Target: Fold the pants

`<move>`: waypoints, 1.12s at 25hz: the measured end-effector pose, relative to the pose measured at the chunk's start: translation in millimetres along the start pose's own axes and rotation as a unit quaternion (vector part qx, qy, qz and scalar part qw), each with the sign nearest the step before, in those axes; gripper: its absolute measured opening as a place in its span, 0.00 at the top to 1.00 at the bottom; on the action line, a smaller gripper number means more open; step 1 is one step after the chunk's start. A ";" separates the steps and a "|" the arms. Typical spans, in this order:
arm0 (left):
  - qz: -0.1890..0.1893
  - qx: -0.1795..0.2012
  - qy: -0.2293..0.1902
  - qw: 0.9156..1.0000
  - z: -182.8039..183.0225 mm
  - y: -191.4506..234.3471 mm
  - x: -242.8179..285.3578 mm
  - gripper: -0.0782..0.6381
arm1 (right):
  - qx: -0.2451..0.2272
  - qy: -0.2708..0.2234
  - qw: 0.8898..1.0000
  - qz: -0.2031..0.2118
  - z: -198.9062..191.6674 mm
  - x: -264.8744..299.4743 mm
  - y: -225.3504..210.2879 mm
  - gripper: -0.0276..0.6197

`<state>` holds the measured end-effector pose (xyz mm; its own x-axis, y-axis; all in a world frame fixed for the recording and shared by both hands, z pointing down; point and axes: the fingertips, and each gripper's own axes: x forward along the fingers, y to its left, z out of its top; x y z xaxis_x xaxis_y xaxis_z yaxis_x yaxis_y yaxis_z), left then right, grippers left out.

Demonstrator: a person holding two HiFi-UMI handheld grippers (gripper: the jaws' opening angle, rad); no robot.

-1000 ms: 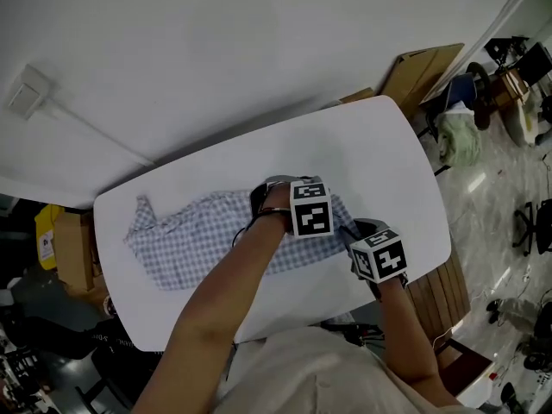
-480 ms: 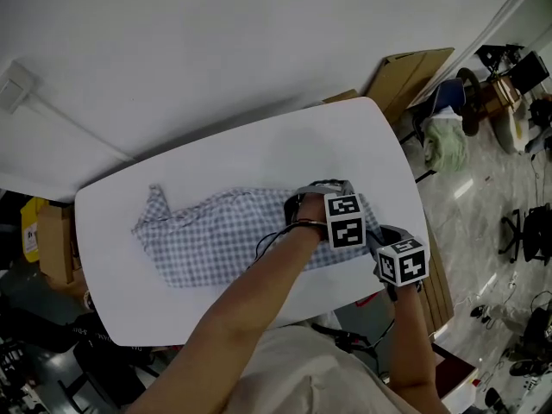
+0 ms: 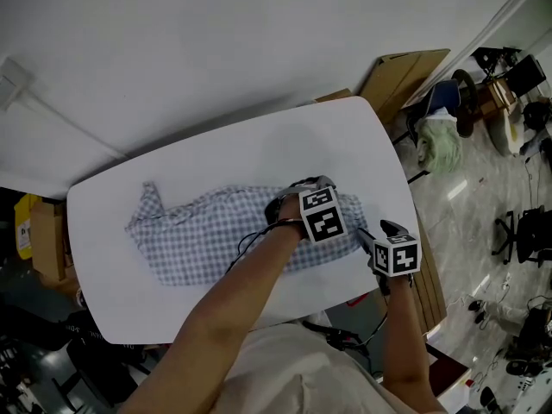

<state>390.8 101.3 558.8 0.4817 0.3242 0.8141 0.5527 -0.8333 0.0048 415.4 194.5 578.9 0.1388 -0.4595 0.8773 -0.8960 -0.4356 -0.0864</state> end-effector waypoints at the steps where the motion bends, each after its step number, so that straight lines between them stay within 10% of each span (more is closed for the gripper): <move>1: -0.001 -0.006 0.000 1.000 -4.2 -0.3 -1.9 0.53 | -0.008 -0.006 1.000 -0.006 3.7 -2.7 -2.4 0.52; 12: 0.011 -0.106 -0.049 0.993 -34.6 1.2 -40.4 0.53 | -0.157 -0.063 0.985 0.040 96.9 14.9 65.0 0.52; 28: 0.109 -0.301 -0.108 0.941 -144.2 8.8 -155.6 0.65 | -0.286 -0.071 0.934 0.203 146.1 15.1 235.5 0.74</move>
<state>222.6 -21.0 515.9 0.7017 0.1455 0.6974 -0.0300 -0.9720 0.2329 268.1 -28.2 502.8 -0.2435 -0.6133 0.7514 -0.9600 0.2627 -0.0966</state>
